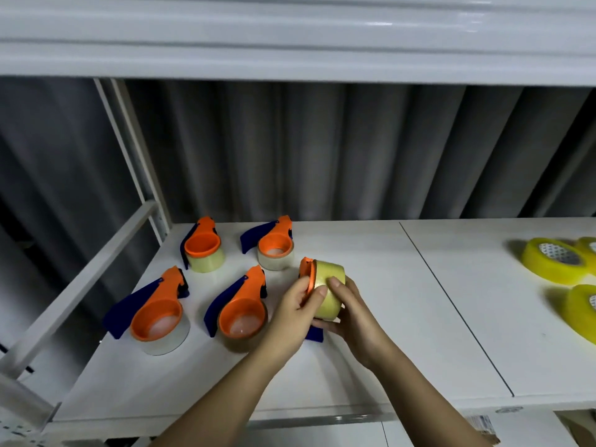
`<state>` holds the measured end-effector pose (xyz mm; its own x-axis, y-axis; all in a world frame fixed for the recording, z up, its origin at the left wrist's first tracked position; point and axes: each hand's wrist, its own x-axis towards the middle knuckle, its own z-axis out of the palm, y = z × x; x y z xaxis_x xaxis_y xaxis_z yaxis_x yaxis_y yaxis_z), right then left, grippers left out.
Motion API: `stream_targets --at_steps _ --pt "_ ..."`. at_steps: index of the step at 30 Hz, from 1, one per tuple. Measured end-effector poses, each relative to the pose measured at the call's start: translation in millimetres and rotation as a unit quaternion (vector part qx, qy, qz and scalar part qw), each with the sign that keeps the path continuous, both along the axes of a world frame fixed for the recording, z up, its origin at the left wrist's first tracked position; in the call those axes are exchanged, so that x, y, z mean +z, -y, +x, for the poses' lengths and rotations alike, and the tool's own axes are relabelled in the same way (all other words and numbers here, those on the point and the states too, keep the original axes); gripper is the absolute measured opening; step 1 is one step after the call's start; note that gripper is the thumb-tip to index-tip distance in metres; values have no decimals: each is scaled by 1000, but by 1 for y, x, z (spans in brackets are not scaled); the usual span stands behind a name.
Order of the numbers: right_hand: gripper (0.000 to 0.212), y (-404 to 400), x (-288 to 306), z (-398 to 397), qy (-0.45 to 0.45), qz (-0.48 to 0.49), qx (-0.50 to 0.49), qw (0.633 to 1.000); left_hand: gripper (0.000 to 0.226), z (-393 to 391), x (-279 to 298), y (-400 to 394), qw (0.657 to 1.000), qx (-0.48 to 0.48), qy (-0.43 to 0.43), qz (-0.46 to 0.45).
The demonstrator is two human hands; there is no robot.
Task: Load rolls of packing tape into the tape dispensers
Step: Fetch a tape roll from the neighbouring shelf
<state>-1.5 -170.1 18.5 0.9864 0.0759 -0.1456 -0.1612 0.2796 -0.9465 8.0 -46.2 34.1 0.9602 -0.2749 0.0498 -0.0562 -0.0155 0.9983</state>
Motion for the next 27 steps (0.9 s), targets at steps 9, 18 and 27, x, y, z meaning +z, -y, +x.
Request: stream_targets --at_steps 9,18,27 --pt "68 -18 0 -4 133 -165 -19 977 45 3 18 -24 958 20 -195 -209" --pt "57 -35 1 -9 146 -135 -24 980 42 1 10 -16 962 139 -192 -135" --pt "62 -46 -1 -9 165 -110 -127 972 36 -3 12 -9 962 142 -148 -178"
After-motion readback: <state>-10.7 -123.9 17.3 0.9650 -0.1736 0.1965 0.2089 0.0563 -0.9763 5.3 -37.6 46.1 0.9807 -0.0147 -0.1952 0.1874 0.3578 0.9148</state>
